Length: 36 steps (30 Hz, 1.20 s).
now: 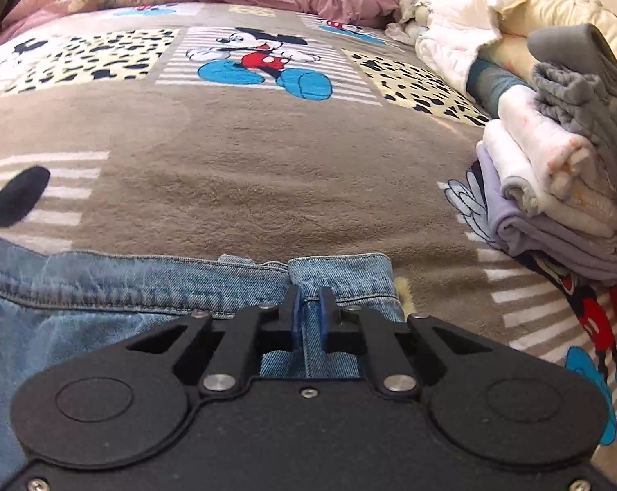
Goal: Fold clothes
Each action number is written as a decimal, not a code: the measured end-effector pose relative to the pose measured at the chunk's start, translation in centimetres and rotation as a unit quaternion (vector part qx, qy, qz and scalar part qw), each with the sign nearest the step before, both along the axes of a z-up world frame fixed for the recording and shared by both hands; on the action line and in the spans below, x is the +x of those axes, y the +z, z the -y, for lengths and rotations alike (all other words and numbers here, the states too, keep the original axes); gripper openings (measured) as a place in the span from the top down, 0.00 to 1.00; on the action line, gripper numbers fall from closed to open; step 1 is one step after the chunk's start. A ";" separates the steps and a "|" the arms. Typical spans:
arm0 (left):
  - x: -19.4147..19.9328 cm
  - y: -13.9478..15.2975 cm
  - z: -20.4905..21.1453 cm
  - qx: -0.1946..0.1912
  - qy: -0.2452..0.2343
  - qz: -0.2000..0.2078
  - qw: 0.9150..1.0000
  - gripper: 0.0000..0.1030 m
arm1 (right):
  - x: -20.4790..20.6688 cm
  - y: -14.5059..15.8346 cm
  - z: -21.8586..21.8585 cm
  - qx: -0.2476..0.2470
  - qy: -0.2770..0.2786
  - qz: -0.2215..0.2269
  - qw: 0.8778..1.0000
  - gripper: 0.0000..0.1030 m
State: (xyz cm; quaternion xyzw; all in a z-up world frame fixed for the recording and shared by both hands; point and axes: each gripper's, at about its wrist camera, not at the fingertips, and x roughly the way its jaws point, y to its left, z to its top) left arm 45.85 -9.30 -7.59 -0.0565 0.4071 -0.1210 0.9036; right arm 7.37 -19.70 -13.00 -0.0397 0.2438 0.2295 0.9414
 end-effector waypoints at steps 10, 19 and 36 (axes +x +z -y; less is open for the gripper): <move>-1.3 1.1 0.8 -0.001 -0.026 0.045 0.999 0.94 | 0.0 -0.1 -0.1 -0.003 -0.001 0.001 1.000 0.04; -1.5 0.7 0.9 0.045 0.009 0.031 0.998 0.79 | 0.2 0.0 -0.3 -0.011 0.001 -0.003 1.000 0.03; -24.1 7.6 -12.1 -0.052 0.106 0.105 0.988 0.59 | -1.0 0.7 -0.1 -0.024 -0.002 0.009 1.000 0.05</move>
